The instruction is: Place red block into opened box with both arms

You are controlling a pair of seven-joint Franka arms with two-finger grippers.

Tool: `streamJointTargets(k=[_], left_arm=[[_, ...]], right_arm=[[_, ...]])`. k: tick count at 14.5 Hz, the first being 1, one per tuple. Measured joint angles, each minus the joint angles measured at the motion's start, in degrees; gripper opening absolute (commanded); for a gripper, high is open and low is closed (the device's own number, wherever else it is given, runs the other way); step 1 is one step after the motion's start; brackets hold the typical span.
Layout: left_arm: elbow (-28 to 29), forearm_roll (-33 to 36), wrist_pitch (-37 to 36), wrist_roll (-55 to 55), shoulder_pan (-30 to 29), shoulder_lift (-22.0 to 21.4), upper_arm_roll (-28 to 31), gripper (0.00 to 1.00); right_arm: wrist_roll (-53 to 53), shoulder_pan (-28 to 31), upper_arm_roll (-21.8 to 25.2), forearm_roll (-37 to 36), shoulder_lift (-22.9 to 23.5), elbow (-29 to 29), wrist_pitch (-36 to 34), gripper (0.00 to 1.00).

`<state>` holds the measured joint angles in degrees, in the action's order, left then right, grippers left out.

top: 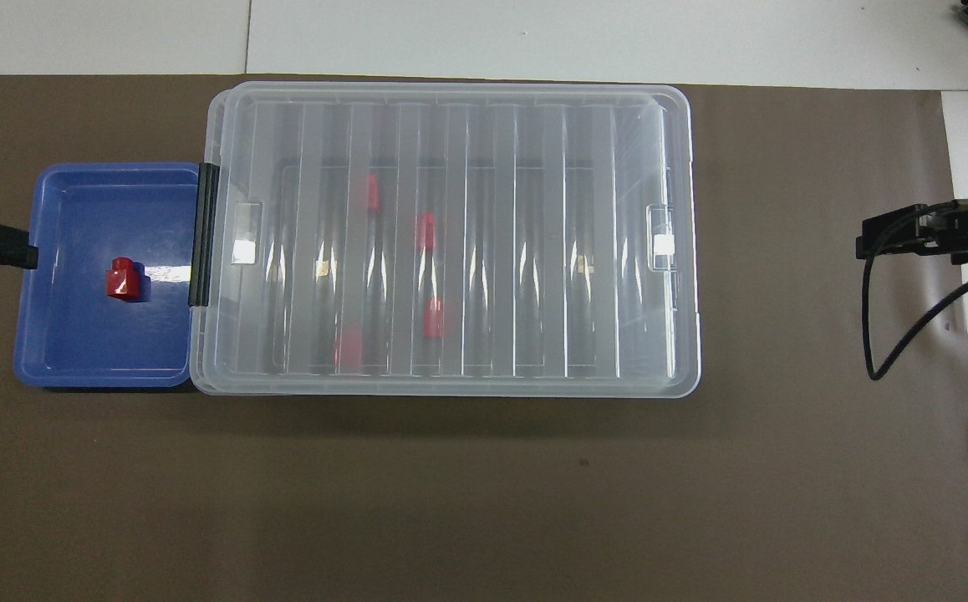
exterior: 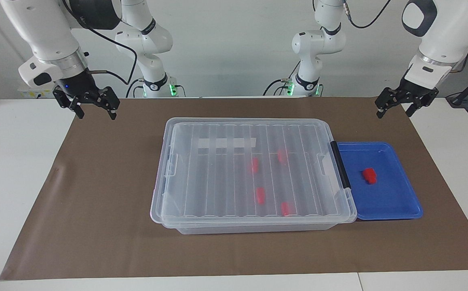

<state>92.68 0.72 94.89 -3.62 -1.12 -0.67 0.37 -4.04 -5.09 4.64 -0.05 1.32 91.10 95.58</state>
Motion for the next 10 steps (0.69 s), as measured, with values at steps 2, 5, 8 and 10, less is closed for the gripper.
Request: streamJointTargets(k=[2, 5, 8, 10], left_arm=[[0.0, 0.0, 0.0, 0.0, 0.0, 0.0, 0.0, 1.0], [0.0, 0.0, 0.0, 0.0, 0.0, 0.0, 0.0, 1.0], [0.0, 0.0, 0.0, 0.0, 0.0, 0.0, 0.0, 1.0], [0.0, 0.0, 0.0, 0.0, 0.0, 0.0, 0.0, 1.0]], right_arm=[[-1.1, -2.5, -0.2, 0.1, 0.2, 3.7, 6.1, 1.0], [-4.6, -6.9, -0.5, 0.1, 2.9, 6.2, 13.9, 1.0], [-6.3, -9.6, -0.6, 1.2, 7.9, 6.7, 20.6, 1.0], [-6.4, -9.9, -0.6, 1.3, 10.9, 6.8, 23.6, 1.0]])
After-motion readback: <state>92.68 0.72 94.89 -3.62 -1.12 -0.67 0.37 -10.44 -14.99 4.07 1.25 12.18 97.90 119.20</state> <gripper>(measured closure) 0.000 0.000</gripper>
